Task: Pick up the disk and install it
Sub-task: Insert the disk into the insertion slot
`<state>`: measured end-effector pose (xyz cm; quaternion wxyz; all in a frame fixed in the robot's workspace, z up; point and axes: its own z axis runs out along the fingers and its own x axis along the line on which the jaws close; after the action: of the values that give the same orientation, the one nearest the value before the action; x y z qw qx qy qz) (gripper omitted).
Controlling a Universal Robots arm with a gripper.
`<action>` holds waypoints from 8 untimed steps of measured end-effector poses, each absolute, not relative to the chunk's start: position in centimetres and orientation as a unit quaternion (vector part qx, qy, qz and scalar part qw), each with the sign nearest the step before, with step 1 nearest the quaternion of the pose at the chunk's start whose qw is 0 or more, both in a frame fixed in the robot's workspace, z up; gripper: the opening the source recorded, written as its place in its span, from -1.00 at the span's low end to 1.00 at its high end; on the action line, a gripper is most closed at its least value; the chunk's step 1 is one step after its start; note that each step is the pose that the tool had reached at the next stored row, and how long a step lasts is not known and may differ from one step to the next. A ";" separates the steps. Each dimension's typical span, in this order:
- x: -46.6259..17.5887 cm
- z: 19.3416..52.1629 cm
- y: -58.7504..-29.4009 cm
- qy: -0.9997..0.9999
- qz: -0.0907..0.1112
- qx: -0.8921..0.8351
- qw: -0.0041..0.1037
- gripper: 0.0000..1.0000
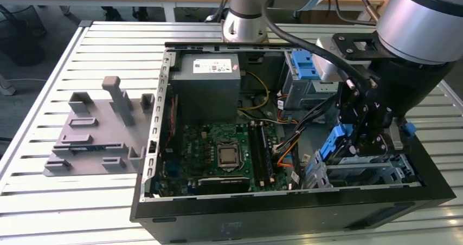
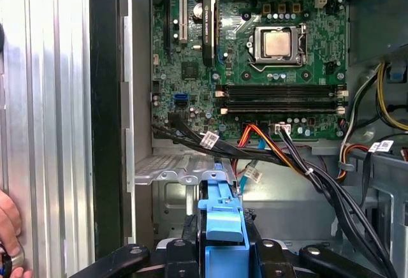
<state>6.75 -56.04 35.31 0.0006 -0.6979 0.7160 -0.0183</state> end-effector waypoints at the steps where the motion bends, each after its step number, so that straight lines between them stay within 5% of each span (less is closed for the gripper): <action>1: 6.7 35.2 -56.0 0.716 -0.018 -0.698 0.001 -0.27; 8: 6.7 34.7 -56.0 0.716 -0.018 -0.698 0.001 -0.27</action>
<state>6.75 -56.04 34.71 0.0006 -0.6979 0.7160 -0.0183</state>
